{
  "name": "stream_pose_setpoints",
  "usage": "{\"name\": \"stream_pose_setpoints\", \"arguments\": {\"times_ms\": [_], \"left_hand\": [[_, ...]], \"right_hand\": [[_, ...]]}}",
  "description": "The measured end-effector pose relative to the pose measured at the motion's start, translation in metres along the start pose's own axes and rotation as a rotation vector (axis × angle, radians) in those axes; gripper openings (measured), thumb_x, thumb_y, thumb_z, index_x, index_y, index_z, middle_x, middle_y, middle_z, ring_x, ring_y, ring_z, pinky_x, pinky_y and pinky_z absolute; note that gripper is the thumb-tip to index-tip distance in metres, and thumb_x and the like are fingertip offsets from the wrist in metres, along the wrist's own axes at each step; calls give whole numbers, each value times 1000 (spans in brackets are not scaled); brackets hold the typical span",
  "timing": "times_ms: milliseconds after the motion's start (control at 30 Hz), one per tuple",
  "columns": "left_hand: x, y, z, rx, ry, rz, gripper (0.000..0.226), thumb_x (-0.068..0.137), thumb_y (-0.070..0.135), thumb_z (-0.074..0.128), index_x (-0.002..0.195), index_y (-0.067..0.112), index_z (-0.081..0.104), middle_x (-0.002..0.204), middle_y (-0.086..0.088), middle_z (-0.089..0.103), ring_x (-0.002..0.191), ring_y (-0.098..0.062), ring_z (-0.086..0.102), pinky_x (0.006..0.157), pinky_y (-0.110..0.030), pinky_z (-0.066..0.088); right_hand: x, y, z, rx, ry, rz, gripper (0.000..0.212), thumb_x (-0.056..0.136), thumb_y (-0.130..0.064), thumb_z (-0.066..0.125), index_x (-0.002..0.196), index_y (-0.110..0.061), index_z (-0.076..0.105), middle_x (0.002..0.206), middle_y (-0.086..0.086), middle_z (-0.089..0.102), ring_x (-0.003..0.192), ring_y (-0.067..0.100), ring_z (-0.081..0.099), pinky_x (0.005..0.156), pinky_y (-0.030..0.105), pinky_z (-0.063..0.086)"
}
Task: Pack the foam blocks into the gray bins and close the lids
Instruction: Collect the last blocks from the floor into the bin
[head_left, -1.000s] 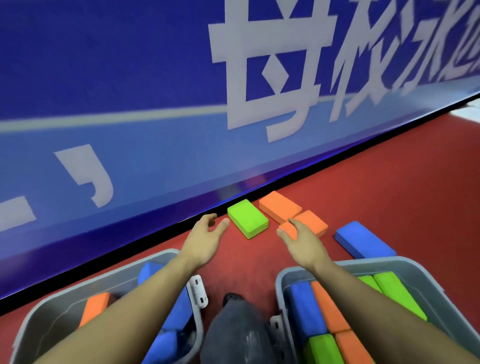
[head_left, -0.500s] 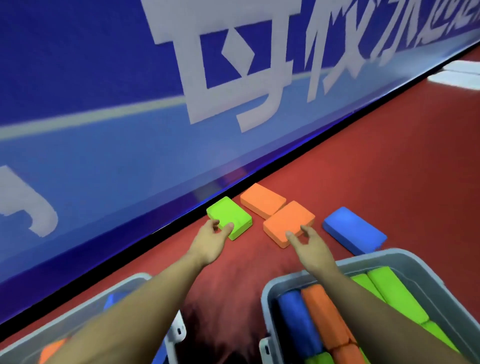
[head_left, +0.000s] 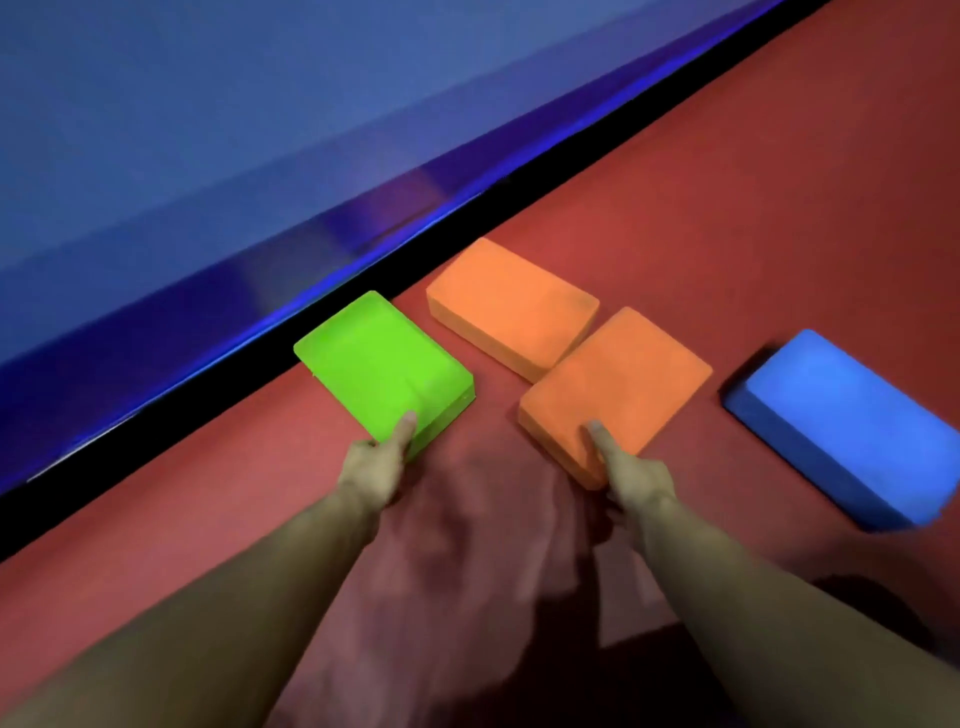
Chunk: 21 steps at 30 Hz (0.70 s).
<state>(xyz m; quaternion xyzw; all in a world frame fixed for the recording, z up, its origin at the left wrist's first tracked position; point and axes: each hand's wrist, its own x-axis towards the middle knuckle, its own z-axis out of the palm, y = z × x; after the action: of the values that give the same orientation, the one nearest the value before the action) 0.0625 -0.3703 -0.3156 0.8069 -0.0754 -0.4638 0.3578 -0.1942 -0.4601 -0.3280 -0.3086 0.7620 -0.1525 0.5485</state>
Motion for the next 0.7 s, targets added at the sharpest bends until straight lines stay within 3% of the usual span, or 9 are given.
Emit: {"name": "stream_pose_setpoints", "arguments": {"times_ms": [33,100,200,300,367,467,567,633,700], "left_hand": [[10,-2,5,-63,-20,-52,81,73,75,70,111,3,68,86,-10,70,62,-22,60,64,-39,57],[29,-9,14,-180,-73,-101,96,64,80,71,112,-3,66,79,-18,67,37,-17,48,37,-23,38],[43,-14,25,-315,-35,-137,83,78,63,74,118,-9,64,74,-18,61,29,-16,45,31,-17,31],[33,-8,27,-394,-65,-162,67,80,49,79,118,-4,65,83,-17,65,37,-17,51,32,-18,34],[21,-2,25,-419,-52,-159,53,82,40,80,113,1,63,79,-15,64,33,-16,53,32,-20,36],[11,-4,19,-438,38,-114,62,79,29,85,121,-6,56,82,-19,66,40,-19,62,36,-24,44],[-3,-10,3,-378,237,-6,90,62,44,92,126,2,45,105,-19,68,75,-25,69,59,-38,56],[-9,-16,-13,-305,296,96,105,48,65,89,124,5,49,109,-20,68,87,-33,68,80,-52,57],[-25,-13,-30,-296,329,200,107,45,70,86,123,6,52,109,-19,70,97,-37,69,88,-54,55]], "right_hand": [[10,3,6,60,5,32,119,31,-86,73,117,-3,65,108,11,71,99,34,69,95,51,56],[17,2,16,157,30,76,118,27,-82,77,116,-5,64,107,9,71,96,33,69,94,51,57],[13,-4,23,220,37,103,99,37,-74,85,107,-8,63,101,9,71,90,31,69,89,49,58],[8,-2,24,275,39,126,61,62,-56,90,88,-12,58,93,7,68,76,24,65,67,42,54],[4,-1,24,302,67,128,59,63,-55,91,84,-15,53,93,6,65,75,22,64,69,43,57],[-14,3,24,339,112,98,76,49,-60,95,94,-15,53,104,5,62,80,21,67,81,47,62],[-31,16,20,301,143,38,119,21,-78,89,116,-22,43,108,1,60,100,28,67,95,49,56],[-41,25,14,295,121,-15,117,24,-77,89,117,-25,40,105,-4,59,104,29,65,100,50,53],[-57,23,11,278,106,-78,116,29,-74,89,122,-25,40,106,-6,60,106,28,65,100,49,53]]}}
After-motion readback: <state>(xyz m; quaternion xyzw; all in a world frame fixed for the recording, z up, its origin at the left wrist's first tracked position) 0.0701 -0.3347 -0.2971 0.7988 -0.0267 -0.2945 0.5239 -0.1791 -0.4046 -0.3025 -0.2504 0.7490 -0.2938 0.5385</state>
